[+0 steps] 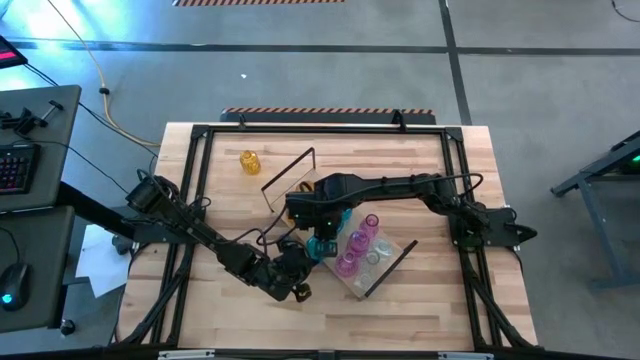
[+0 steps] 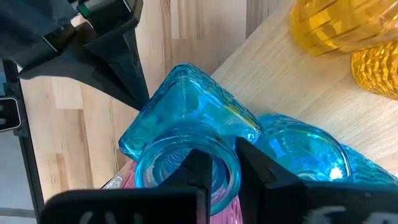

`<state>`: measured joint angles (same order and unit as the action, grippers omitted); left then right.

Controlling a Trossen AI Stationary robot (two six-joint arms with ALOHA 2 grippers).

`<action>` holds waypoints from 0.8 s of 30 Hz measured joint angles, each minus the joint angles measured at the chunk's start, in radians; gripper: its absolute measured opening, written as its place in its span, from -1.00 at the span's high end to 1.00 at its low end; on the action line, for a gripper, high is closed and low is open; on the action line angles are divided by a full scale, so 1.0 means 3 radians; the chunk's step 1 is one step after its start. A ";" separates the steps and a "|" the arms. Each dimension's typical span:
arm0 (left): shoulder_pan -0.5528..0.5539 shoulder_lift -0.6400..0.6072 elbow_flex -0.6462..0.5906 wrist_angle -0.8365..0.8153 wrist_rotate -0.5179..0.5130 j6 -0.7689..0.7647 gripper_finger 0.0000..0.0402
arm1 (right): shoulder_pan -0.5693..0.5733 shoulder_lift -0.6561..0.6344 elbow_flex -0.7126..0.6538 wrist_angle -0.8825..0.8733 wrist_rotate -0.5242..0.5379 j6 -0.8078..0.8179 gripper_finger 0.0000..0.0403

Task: Sort vases onto shelf
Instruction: Put the blue crystal vase on the shelf

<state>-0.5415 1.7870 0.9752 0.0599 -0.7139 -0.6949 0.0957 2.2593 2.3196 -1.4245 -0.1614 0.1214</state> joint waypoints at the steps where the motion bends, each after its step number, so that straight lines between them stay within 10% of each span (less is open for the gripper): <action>1: 0.0000 0.0000 0.0000 -0.0006 0.0004 0.0000 1.00 | 0.0001 0.0000 0.0000 0.0011 0.0000 0.0000 0.87; 24: 0.0065 0.0003 0.0000 -0.0187 0.0175 0.0057 1.00 | 0.0029 0.0006 0.0002 0.0131 -0.0016 0.0242 0.51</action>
<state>-0.5220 1.7878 0.9751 0.0039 -0.6613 -0.6777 0.1044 2.2612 2.3201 -1.3852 -0.1662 0.1940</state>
